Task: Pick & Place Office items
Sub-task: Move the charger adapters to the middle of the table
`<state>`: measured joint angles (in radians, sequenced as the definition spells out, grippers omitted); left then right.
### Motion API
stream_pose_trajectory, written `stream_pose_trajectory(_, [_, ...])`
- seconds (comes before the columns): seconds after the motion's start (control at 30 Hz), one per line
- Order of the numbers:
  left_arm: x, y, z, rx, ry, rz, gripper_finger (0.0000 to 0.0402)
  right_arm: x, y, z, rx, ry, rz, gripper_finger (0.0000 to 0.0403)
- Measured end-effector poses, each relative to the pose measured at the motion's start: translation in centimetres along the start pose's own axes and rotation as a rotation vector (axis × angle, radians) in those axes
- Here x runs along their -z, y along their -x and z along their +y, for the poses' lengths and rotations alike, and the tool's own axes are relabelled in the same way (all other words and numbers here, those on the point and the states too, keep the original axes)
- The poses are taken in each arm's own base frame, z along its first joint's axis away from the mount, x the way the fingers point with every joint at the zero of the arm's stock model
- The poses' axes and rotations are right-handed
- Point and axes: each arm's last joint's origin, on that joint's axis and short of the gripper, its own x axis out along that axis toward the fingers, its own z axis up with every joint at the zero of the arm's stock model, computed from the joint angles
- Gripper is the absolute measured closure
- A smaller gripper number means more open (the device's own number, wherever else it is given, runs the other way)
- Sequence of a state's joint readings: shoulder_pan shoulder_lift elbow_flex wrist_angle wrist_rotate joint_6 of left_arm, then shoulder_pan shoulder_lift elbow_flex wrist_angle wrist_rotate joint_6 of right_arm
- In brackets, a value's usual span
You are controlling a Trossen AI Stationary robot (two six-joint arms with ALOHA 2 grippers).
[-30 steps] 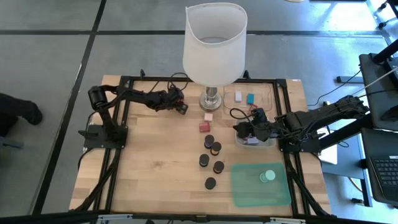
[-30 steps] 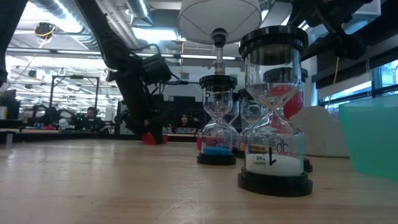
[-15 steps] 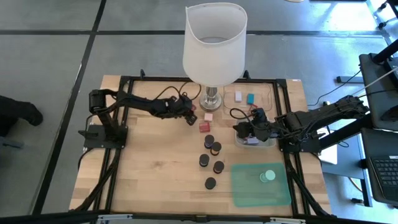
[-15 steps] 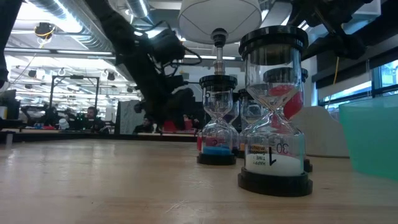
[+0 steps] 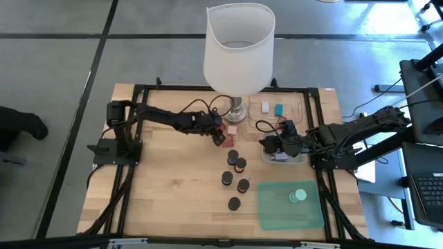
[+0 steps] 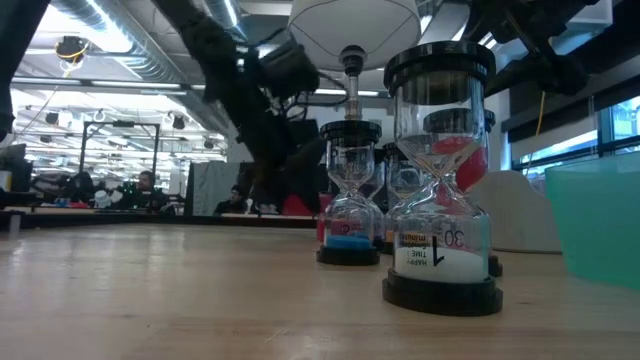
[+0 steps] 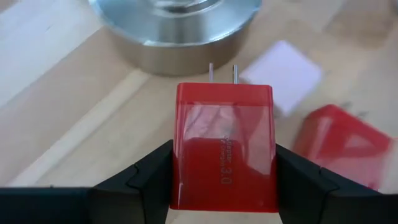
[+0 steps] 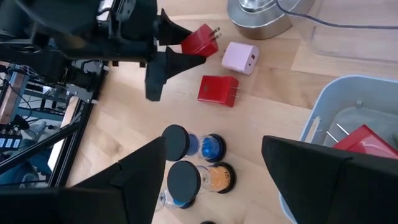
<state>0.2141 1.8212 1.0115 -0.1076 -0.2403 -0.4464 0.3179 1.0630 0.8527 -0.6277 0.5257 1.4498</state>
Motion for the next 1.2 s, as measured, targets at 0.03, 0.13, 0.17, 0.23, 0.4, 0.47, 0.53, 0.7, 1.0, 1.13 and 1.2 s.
stream_pose_trajectory(0.03, [-0.2, 0.3, -0.4, 0.005, -0.017, 0.003, 0.0184, 0.0, 0.0, 0.0, 0.0, 0.0, 0.002, 0.0136])
stream_pose_trajectory(0.13, [-1.0, 1.2, -1.9, 0.021, -0.077, 0.015, 0.0183, 0.0, 0.0, 0.0, 0.0, 0.0, 0.002, 0.0136])
stream_pose_trajectory(0.17, [-1.2, 1.5, -2.4, 0.029, -0.099, 0.013, 0.0183, 0.0, 0.0, 0.0, 0.0, 0.0, 0.002, 0.0136])
stream_pose_trajectory(0.23, [-1.5, 1.8, -3.2, 0.046, -0.134, 0.001, 0.0183, 0.0, 0.0, 0.0, -0.002, 0.0, 0.017, 0.0136])
stream_pose_trajectory(0.4, [-1.8, 1.0, -4.4, 0.099, -0.159, 0.035, 0.0183, 0.2, 0.0, 0.0, -0.008, 0.0, 0.058, 0.0136])
stream_pose_trajectory(0.47, [-1.5, 0.4, -4.6, 0.118, -0.164, 0.066, 0.0183, 0.2, 0.0, 0.0, -0.01, 0.0, 0.077, 0.0136])
stream_pose_trajectory(0.53, [-1.6, 0.0, -4.8, 0.134, -0.164, 0.078, 0.0183, 0.3, 0.0, 0.0, -0.013, 0.0, 0.093, 0.0136])
stream_pose_trajectory(0.7, [-1.5, -0.4, -5.4, 0.184, -0.169, 0.102, 0.0183, 0.4, 0.0, 0.1, -0.019, -0.002, 0.125, 0.0136])
stream_pose_trajectory(1.0, [-1.4, -0.3, -5.8, 0.148, -0.206, 0.077, 0.0182, 0.4, 0.0, 0.1, -0.018, -0.002, 0.125, 0.0136])
stream_pose_trajectory(1.13, [-1.4, -0.2, -5.9, 0.148, -0.209, 0.074, 0.0176, 0.4, 0.0, 0.1, -0.018, -0.002, 0.125, 0.0136])
stream_pose_trajectory(1.2, [-1.4, -0.2, -5.9, 0.149, -0.209, 0.074, 0.0171, 0.4, 0.0, 0.1, -0.018, -0.002, 0.124, 0.0136])
